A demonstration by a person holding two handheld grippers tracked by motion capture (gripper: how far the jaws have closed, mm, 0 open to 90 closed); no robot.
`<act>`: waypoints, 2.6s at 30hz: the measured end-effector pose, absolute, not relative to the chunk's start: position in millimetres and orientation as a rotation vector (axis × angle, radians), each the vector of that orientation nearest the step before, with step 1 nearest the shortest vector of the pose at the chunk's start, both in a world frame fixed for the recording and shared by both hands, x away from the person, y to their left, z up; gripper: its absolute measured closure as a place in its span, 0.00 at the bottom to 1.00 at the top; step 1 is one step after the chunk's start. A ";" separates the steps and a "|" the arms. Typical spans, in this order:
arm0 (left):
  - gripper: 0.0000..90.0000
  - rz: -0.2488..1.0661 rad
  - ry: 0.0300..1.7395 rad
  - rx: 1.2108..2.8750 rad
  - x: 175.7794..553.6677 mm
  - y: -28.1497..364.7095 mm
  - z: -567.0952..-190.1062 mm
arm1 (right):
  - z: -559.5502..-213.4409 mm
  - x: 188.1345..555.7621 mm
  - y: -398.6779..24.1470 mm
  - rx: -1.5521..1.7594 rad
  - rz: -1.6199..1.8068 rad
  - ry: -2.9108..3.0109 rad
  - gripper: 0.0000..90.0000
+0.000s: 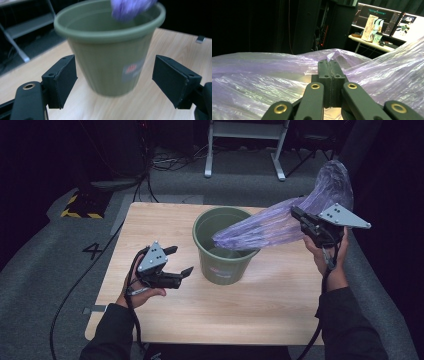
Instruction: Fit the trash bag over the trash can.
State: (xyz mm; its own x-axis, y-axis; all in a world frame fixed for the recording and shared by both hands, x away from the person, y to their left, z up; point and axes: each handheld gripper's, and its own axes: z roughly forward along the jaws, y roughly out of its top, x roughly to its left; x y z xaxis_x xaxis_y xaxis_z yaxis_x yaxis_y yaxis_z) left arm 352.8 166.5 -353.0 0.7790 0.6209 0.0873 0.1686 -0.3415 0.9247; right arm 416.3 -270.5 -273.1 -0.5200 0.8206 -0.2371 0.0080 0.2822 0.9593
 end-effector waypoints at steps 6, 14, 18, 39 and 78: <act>0.21 0.538 0.582 1.894 366.9 146.8 -339.3 | -276.3 419.3 -258.2 0.732 1.279 1.820 1.00; 0.20 0.556 0.576 1.900 388.1 121.9 -326.6 | -282.6 416.1 -241.5 0.678 1.245 1.879 1.00; 0.20 0.571 0.562 1.929 393.9 107.2 -324.4 | -286.5 414.9 -235.0 0.660 1.249 1.906 1.00; 0.20 0.499 0.437 1.994 403.3 42.6 -320.5 | -309.4 400.8 -214.6 0.561 1.284 2.041 0.97; 1.00 0.643 0.399 2.145 414.5 27.0 -328.0 | -313.0 364.1 -214.2 0.472 1.335 2.079 0.48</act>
